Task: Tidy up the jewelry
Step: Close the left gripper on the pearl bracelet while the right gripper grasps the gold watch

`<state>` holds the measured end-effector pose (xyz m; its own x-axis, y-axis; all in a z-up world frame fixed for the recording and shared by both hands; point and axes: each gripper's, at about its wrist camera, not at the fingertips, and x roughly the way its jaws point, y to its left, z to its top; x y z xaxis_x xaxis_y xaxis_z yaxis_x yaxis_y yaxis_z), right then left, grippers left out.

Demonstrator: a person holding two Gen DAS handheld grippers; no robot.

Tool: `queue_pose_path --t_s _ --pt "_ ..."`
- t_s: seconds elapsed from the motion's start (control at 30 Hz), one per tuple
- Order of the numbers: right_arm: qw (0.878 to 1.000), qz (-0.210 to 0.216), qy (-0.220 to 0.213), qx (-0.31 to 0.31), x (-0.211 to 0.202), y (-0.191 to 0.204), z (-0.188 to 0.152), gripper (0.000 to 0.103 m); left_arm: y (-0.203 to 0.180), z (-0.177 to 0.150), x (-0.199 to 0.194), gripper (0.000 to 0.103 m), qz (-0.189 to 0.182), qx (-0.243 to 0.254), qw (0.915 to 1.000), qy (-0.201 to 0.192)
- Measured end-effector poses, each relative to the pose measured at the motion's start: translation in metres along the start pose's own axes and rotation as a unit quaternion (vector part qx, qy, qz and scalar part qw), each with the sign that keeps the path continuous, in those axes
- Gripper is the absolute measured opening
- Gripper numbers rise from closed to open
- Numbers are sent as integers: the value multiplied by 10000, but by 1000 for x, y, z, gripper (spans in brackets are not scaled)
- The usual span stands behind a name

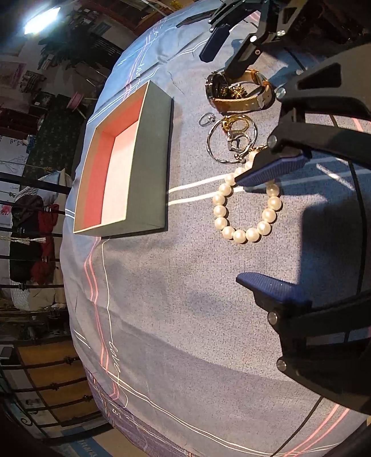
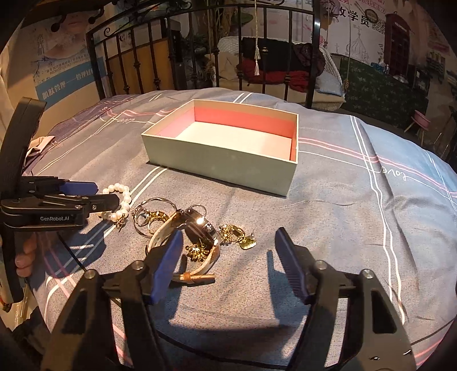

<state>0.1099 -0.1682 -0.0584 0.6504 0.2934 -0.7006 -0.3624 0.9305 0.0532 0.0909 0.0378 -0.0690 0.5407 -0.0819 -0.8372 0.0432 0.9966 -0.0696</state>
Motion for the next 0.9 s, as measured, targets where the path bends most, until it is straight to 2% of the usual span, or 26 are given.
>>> queue_pose_path --t_s 0.17,0.2,0.27,0.3,0.33,0.4,0.5,0.67,0.9 --pt "9997 62 226 -1 8 1 -4 53 -8 -1 4 61 138 191 9996 167" --pt "9997 82 242 -6 9 2 -4 52 -10 -1 5 57 144 228 9995 184" --pt "9995 158 275 -15 10 4 -5 48 -15 -1 3 43 68 335 9993 164" --pt "9993 221 299 6 11 4 -6 46 -18 -2 2 33 110 410 9990 119" --pt "9991 256 351 21 13 4 -6 42 -21 -3 1 18 36 484 9988 115" --pt "9987 337 385 20 16 5 -8 31 -24 -5 0 9 -139 560 9983 109" --pt "9986 371 359 -98 15 10 -8 25 -30 -8 -4 9 -202 670 9975 21" --pt "9985 487 254 19 8 5 -9 19 -32 -5 -13 9 -228 521 9982 -179" --pt "9988 474 121 58 -1 1 -11 19 -33 3 -25 9 -178 444 9983 -341"
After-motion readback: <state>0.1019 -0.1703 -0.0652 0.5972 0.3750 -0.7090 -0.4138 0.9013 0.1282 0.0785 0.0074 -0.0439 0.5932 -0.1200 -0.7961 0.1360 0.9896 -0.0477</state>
